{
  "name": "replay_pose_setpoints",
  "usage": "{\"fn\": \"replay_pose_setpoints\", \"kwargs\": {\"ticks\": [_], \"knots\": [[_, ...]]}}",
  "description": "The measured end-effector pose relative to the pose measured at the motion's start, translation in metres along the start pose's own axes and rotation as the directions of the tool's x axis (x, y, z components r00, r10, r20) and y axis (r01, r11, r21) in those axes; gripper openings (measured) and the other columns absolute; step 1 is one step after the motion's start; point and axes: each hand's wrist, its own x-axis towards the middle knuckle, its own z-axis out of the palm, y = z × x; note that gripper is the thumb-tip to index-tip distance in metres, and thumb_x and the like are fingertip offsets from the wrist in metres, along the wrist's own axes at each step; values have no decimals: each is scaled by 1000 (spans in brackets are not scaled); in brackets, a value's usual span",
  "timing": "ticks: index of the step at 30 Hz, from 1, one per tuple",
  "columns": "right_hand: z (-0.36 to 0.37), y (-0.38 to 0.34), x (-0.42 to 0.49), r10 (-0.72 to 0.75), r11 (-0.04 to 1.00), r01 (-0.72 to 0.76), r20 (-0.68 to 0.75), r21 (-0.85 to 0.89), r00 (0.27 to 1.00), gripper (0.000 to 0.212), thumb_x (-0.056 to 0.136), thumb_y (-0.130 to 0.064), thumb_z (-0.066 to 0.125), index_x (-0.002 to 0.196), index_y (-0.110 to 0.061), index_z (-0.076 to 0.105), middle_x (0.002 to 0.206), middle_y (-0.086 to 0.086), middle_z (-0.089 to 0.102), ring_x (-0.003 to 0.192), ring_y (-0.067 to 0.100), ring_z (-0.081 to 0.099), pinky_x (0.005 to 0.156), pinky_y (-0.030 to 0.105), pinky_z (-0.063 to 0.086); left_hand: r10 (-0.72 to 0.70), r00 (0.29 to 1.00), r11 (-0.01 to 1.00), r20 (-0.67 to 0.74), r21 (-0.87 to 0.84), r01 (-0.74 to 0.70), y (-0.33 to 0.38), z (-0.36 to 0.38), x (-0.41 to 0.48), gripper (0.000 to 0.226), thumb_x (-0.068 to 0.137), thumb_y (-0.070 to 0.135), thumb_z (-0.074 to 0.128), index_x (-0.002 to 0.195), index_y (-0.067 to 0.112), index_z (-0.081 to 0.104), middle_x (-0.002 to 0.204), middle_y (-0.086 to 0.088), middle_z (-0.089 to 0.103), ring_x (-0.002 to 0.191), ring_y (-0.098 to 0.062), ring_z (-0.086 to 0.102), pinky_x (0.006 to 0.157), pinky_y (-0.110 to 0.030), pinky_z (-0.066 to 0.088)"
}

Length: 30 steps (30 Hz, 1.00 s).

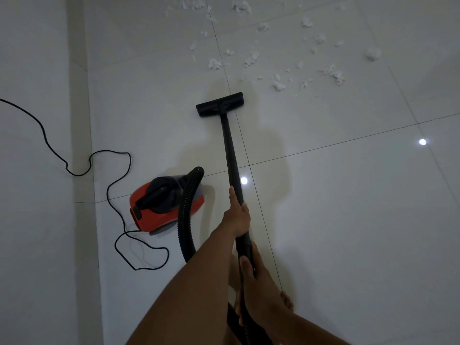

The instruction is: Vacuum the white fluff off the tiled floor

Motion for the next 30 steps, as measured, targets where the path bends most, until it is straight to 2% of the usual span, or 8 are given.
{"fn": "replay_pose_setpoints", "kwargs": {"ticks": [4,6,8,11,14,21,25,30], "knots": [[1,-9,6,44,999,-44,-7,10,999,50,109,-39,31,158,-44,18,94,-38,54,84,26,74,55,19,57,-11,1000,1000,9,-21,11,4,-7,6,71,110,35,28,153,43,-27,118,-15,60,86,-20,63,85,-35,53],[4,-14,7,34,999,-34,-8,31,999,52,109,-38,30,159,-41,16,98,-46,45,115,25,63,68,11,54,-18,1000,1000,13,-18,18,4,-9,8,71,110,36,28,153,44,-27,118,-17,62,86,-19,63,86,-37,53],[5,-19,8,22,999,-22,-5,36,1000,52,110,-35,30,160,-37,16,104,-47,38,117,0,60,70,3,52,-18,1000,1000,12,-22,18,6,-13,9,71,110,36,28,152,45,-27,113,-15,62,83,-18,63,84,-36,54],[9,-27,11,53,997,-54,18,50,998,50,110,-29,31,159,-28,21,108,-43,38,81,-39,46,66,-8,38,-20,1000,1000,11,-20,20,8,-20,10,71,109,36,29,153,45,-26,114,-17,62,82,-17,62,85,-37,54],[11,-38,13,62,995,-64,23,80,998,50,110,-29,31,159,-27,21,109,-40,40,85,-38,46,68,-8,39,-22,1000,999,22,-23,22,14,-29,12,71,110,35,29,153,44,-27,114,-18,63,79,-17,62,83,-36,54],[7,-75,14,81,997,-81,-21,6,996,50,109,-39,30,158,-40,19,109,-16,63,106,24,69,57,9,53,-24,999,999,38,-31,25,41,-52,12,71,110,33,29,154,40,-27,104,-14,60,79,-18,61,87,-39,56],[3,-91,23,96,995,-97,-14,-28,995,49,110,-38,31,158,-38,21,107,16,69,55,5,59,47,17,50,-29,999,999,37,-14,29,55,-64,18,73,110,33,29,154,39,-28,94,-10,58,75,-17,60,78,-36,54],[0,-111,32,65,996,-67,-28,-61,997,46,110,-35,30,156,-40,21,98,13,72,54,-13,60,37,4,39,-35,998,999,45,19,34,66,-79,28,75,110,30,30,153,36,-30,118,-21,62,75,-15,59,84,-36,54]]}}
